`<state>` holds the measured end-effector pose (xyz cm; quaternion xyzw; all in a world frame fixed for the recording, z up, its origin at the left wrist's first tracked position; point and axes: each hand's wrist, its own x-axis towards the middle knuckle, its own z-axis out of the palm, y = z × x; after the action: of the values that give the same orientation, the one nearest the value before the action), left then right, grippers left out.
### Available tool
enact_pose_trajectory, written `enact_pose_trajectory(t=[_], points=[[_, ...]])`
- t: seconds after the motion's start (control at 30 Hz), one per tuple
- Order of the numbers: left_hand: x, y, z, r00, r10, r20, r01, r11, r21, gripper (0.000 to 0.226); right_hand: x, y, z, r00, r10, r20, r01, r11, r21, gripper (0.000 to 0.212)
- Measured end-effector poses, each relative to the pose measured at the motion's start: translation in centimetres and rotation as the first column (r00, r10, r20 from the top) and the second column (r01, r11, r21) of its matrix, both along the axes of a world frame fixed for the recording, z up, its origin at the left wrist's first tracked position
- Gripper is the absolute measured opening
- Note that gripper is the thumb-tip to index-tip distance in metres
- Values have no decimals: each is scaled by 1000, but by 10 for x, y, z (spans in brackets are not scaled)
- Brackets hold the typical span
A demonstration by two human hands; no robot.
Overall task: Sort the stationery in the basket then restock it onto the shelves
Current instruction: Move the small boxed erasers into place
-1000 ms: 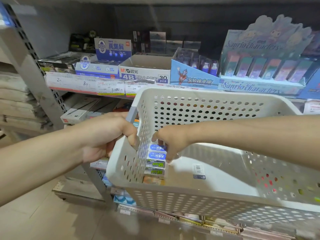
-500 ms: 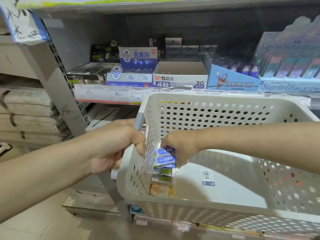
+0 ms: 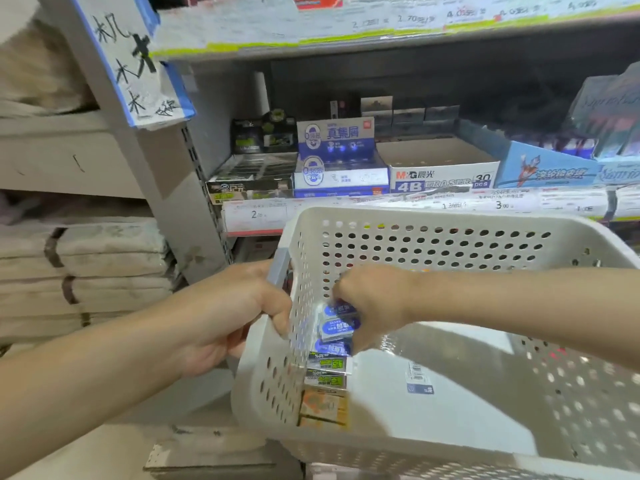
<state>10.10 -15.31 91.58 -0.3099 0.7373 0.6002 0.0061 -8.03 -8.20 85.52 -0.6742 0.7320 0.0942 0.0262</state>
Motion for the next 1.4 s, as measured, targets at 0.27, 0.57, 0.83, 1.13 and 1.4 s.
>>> enact_pose_trajectory(t=[0.27, 0.57, 0.83, 1.13, 1.4], points=[[20, -40, -4, 999, 52, -16, -51, 997, 61, 56, 11, 18, 118, 968, 11, 251, 56, 964, -261, 27], [23, -52, 0, 998, 11, -58, -2, 989, 145, 63, -82, -48, 167, 916, -380, 128, 400, 853, -334, 32], [20, -66, -11, 990, 68, -123, -59, 996, 74, 76, -92, -92, 147, 940, -321, 115, 337, 924, -181, 40], [13, -68, -15, 987, 126, -102, -122, 991, 51, 77, -100, -93, 137, 944, -212, 255, 260, 950, -175, 36], [8, -61, -13, 986, 142, -83, -137, 988, 65, 75, -109, -90, 135, 840, -346, 418, 426, 897, -114, 34]])
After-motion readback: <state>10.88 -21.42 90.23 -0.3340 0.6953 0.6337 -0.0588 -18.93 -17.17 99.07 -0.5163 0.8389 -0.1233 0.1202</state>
